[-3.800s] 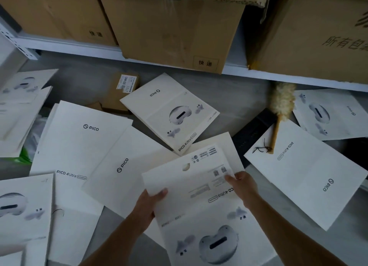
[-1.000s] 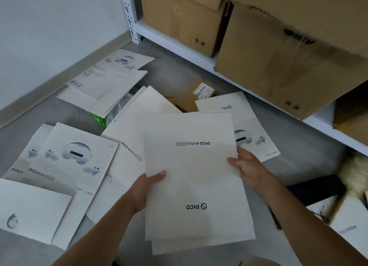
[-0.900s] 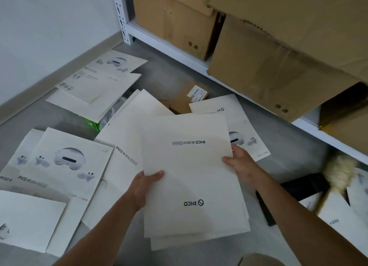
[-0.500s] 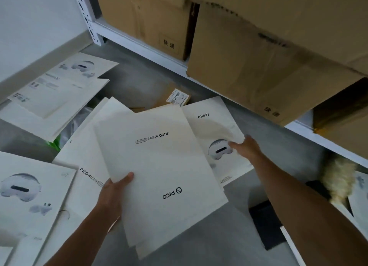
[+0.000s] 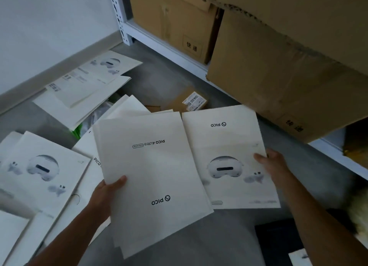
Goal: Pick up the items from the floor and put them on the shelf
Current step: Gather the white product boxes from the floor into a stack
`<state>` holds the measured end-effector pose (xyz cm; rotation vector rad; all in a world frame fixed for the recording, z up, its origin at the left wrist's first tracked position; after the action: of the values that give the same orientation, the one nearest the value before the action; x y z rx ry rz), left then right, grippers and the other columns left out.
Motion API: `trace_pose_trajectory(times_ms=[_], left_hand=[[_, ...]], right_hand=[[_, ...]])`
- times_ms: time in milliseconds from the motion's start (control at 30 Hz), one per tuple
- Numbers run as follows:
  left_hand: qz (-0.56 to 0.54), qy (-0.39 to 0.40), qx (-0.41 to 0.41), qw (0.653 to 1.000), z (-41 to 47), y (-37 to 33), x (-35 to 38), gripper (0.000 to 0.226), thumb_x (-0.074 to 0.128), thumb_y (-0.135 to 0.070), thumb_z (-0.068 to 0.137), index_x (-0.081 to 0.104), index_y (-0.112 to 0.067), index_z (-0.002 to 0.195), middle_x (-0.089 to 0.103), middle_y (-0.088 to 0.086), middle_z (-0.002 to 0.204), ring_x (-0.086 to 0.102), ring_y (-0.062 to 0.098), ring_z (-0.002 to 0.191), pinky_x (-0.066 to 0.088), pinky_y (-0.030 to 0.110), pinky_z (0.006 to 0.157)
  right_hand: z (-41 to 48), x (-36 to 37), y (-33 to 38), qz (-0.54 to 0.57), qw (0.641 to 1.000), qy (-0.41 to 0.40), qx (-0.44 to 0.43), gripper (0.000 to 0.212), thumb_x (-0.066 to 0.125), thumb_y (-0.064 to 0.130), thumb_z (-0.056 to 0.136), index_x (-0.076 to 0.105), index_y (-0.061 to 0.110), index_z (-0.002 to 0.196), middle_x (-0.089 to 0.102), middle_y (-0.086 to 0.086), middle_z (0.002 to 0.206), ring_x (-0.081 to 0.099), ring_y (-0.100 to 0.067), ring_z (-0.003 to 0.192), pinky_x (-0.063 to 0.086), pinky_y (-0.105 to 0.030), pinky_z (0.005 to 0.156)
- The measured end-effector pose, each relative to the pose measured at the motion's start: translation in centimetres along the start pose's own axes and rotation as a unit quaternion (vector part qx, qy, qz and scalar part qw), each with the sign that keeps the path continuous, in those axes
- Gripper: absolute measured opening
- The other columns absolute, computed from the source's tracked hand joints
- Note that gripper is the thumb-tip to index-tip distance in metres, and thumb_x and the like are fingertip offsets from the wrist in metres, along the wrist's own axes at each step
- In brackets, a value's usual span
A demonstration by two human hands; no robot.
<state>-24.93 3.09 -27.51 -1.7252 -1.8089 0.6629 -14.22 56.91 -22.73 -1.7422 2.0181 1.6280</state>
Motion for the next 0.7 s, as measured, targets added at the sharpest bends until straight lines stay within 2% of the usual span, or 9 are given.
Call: trace_pose_trajectory(times_ms=[167,233,300,333,400,433,533,600,700], left_hand=[[0.018,-0.003,-0.006,1.000,0.1,-0.7,-1.8,0.024,0.068,-0.012,0.088,0.065,-0.005,0.111,0.070,0.019,0.107,0.067,0.038,0.089,0.055,0.046,0.078],[0.027,-0.006,-0.006,1.000,0.6,-0.9,-3.3,0.036,0.070,-0.013,0.086,0.062,-0.002,0.120,0.068,0.024,0.116,0.066,0.041,0.096,0.054,0.051,0.083],[0.025,-0.006,-0.004,1.000,0.9,-1.0,-4.5,0.039,0.070,-0.012,0.086,0.062,-0.003,0.123,0.065,0.026,0.123,0.065,0.043,0.103,0.053,0.052,0.086],[0.018,-0.001,-0.006,1.000,0.8,-0.8,-4.6,0.039,0.069,-0.011,0.087,0.061,-0.002,0.124,0.065,0.026,0.124,0.064,0.043,0.105,0.052,0.053,0.088],[0.001,0.021,-0.015,1.000,0.1,-0.2,-3.3,0.038,0.065,-0.011,0.090,0.060,-0.001,0.126,0.065,0.025,0.124,0.065,0.041,0.103,0.052,0.053,0.089],[-0.006,0.034,-0.018,0.999,-0.4,0.1,-2.3,0.035,0.064,-0.012,0.091,0.061,-0.002,0.125,0.066,0.024,0.122,0.067,0.039,0.098,0.055,0.052,0.085],[-0.021,0.053,-0.028,0.998,-2.1,1.1,0.7,0.028,0.063,-0.019,0.093,0.064,-0.007,0.118,0.071,0.018,0.111,0.072,0.030,0.083,0.061,0.045,0.072],[-0.019,0.038,-0.030,0.999,-2.6,1.7,1.3,0.046,0.066,-0.035,0.089,0.063,-0.006,0.124,0.071,0.018,0.114,0.070,0.034,0.095,0.058,0.050,0.084],[-0.015,0.019,-0.014,1.000,-3.4,1.6,0.3,0.086,0.067,-0.074,0.066,0.063,-0.011,0.124,0.072,0.015,0.116,0.069,0.036,0.106,0.052,0.054,0.096]], right_hand=[[-4.7,-8.1,1.9,0.022,0.998,0.032,-0.047,0.014,0.071,0.011,0.089,0.072,0.025,0.092,0.074,-0.009,0.103,0.068,-0.035,0.101,0.053,-0.052,0.092],[-6.0,-10.7,2.0,0.036,0.998,0.032,-0.047,0.010,0.078,0.028,0.083,0.074,0.027,0.093,0.075,-0.005,0.100,0.068,-0.036,0.101,0.055,-0.055,0.092],[-7.4,-11.9,2.4,0.086,0.994,0.051,-0.042,0.013,0.074,0.026,0.086,0.076,0.033,0.097,0.077,0.001,0.100,0.068,-0.034,0.102,0.057,-0.053,0.090],[-8.0,-11.5,2.8,0.107,0.990,0.078,-0.045,0.020,0.078,0.035,0.081,0.076,0.035,0.101,0.077,0.001,0.104,0.068,-0.034,0.104,0.056,-0.053,0.091],[-8.6,-9.2,2.9,0.114,0.987,0.103,-0.040,0.062,0.087,0.059,0.056,0.074,0.029,0.109,0.075,-0.004,0.111,0.068,-0.034,0.106,0.054,-0.054,0.091],[-8.6,-6.7,3.0,0.124,0.984,0.117,-0.041,0.065,0.088,0.060,0.054,0.074,0.026,0.108,0.076,-0.005,0.110,0.069,-0.034,0.104,0.055,-0.050,0.089],[-9.5,3.4,4.4,0.131,0.977,0.157,-0.058,0.016,0.069,0.016,0.091,0.071,0.014,0.106,0.075,-0.008,0.104,0.069,-0.035,0.104,0.057,-0.041,0.083],[-9.7,9.2,4.8,0.099,0.978,0.174,-0.064,0.019,0.059,0.006,0.095,0.068,0.012,0.111,0.073,-0.008,0.110,0.068,-0.032,0.106,0.056,-0.043,0.089],[-9.6,14.9,4.5,0.084,0.973,0.209,-0.054,0.029,0.060,0.012,0.091,0.063,0.012,0.120,0.070,-0.009,0.117,0.066,-0.029,0.109,0.051,-0.054,0.099]])
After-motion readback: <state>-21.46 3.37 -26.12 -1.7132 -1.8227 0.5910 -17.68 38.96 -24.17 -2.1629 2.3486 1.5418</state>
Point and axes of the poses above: each hand's wrist, its own z-axis towards the middle knuckle, its own x-axis out of the palm, y = z × x, the point moved 10 cm from there along z, towards the middle knuckle
